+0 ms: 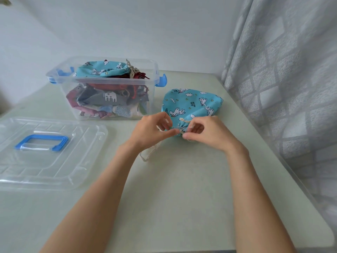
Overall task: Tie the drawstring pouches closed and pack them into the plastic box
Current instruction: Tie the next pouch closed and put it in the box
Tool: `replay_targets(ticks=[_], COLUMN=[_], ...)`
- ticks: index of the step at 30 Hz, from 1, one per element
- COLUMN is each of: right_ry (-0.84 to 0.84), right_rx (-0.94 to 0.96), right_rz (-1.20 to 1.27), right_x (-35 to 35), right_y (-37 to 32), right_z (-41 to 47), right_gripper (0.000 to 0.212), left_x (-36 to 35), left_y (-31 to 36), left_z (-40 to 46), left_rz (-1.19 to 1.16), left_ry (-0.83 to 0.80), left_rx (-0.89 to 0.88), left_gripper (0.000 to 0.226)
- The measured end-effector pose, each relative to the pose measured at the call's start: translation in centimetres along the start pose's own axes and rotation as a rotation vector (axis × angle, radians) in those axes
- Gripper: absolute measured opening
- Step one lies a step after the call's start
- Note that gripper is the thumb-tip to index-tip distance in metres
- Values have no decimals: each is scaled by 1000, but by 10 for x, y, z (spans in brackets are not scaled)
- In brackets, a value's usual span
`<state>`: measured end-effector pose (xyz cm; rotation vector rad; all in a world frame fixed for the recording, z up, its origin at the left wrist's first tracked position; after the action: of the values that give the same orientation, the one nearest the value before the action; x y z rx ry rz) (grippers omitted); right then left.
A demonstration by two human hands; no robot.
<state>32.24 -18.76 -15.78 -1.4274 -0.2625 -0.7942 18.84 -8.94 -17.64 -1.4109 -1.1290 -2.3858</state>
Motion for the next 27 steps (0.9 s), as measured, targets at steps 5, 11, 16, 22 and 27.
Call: replay_targets(ticks=[5,11,16,22,27], right_ry=[15,16,61,207,154], right_rx=[-19,9,-57,49,46], right_rz=[-365,-153,86,-177,-125], right_x=[-15,-13,-4,18,16], right_y=[3,5,0,-9,-5], right_z=[4,8,5,0,2], right_gripper=[23,8,15,26,29], left_x=[-1,1,16,21,23], left_y=[1,-4,-9,-14,-25], left_z=[-1,1,2,2,2], left_rz=[136,152,130,249,292], left_ry=[-9,36,84,130,147], left_rx=[-107,-62,-11,53,112], left_gripper=[34,16,8,16,18])
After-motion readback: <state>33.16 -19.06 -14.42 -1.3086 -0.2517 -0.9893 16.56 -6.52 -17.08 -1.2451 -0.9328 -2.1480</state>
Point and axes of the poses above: each hand's wrist, its own z-axis towards the middle knuckle, its own x-axis out of the back of the hand, y = z × x, the point moved 7 cm from there along z, towards the middle knuckle, and after that the axes turned 15 degrees about z, right-handed, at the moved point
